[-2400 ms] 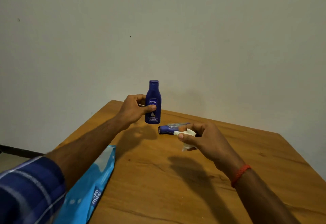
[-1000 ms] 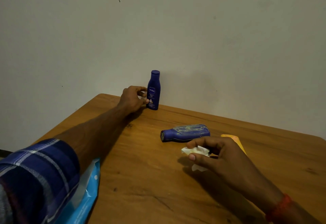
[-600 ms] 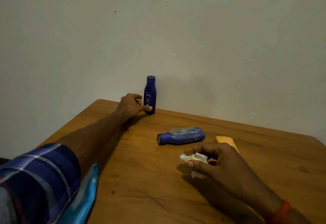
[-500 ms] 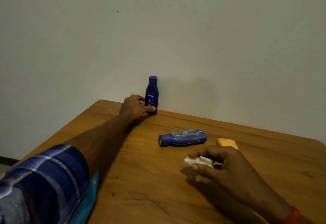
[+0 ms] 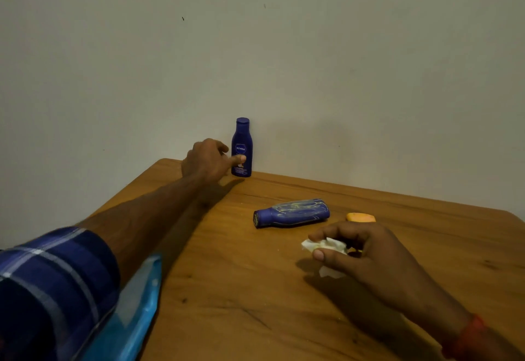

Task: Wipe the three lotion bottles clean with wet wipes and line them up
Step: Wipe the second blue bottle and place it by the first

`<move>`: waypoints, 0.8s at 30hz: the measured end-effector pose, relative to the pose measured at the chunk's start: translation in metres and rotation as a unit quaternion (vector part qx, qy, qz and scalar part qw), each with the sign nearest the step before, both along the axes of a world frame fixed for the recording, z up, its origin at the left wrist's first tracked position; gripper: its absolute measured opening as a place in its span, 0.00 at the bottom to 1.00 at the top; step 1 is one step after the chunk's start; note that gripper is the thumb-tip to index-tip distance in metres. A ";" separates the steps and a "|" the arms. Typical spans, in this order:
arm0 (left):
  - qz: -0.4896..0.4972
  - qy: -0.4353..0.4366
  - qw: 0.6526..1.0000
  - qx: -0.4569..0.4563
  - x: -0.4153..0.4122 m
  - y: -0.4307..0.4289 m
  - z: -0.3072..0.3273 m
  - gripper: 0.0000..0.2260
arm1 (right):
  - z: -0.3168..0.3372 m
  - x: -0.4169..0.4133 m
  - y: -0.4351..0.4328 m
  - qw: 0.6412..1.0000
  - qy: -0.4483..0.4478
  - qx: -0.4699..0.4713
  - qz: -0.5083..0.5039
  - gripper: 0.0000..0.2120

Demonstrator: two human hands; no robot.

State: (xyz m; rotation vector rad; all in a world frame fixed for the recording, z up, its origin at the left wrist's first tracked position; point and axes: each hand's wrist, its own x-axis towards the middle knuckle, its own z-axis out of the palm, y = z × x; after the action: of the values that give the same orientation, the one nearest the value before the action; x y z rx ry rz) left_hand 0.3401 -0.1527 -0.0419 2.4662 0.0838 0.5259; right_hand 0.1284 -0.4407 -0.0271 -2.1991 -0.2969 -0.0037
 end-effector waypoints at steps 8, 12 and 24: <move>-0.304 0.213 0.922 0.110 -0.068 -0.016 0.033 0.23 | 0.006 -0.027 0.001 1.000 -0.020 0.009 -0.021 0.11; -0.295 0.237 0.914 0.149 -0.079 -0.032 0.024 0.27 | 0.012 -0.042 -0.005 0.999 -0.020 0.009 -0.024 0.11; -0.269 0.128 0.948 0.112 -0.107 -0.050 0.016 0.14 | 0.018 -0.088 -0.022 0.998 -0.021 0.021 -0.062 0.11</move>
State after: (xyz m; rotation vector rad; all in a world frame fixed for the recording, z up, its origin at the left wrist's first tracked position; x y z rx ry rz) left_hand 0.2326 -0.2029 -0.0264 2.6109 -0.5586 -0.0240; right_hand 0.0405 -0.4627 -0.0087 -2.1737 -0.1819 -0.1229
